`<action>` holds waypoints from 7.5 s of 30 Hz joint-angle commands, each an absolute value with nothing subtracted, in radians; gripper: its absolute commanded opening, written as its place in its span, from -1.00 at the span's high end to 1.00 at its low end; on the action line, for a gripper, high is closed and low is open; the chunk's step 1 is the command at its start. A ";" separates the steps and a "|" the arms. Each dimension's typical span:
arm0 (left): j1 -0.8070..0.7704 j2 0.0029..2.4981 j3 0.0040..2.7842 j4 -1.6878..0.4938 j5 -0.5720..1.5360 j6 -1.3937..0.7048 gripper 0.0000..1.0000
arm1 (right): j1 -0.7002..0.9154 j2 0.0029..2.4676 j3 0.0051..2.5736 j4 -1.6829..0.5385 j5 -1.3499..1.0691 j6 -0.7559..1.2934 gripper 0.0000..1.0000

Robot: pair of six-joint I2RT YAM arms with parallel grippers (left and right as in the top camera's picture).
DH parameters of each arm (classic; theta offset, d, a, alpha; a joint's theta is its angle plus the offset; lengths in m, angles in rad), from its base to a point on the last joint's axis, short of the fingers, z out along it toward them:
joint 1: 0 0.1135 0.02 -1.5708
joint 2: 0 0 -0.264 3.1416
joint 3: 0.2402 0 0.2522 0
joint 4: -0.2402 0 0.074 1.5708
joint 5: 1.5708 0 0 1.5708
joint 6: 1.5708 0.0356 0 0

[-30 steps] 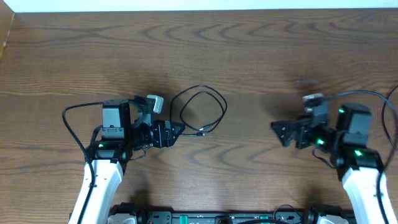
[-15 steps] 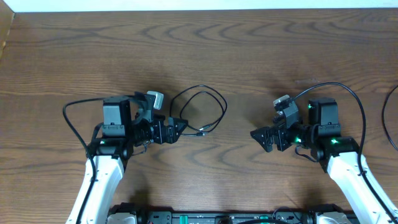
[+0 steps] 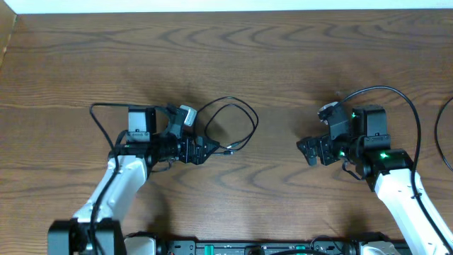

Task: Untangle cables

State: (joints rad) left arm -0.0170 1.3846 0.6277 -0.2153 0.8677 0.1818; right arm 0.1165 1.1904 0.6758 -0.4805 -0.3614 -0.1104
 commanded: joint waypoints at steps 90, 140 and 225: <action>-0.070 1.881 0.628 0.323 1.225 -0.082 0.83 | 0.121 1.323 0.670 -0.355 -0.350 -0.044 -0.99; -0.340 1.607 0.628 0.064 0.228 -0.140 0.71 | 0.398 1.811 1.021 -0.323 -0.239 0.178 -0.98; -0.558 1.607 0.628 0.223 0.565 -0.132 0.46 | 0.445 1.749 1.027 -0.369 -0.172 0.329 0.98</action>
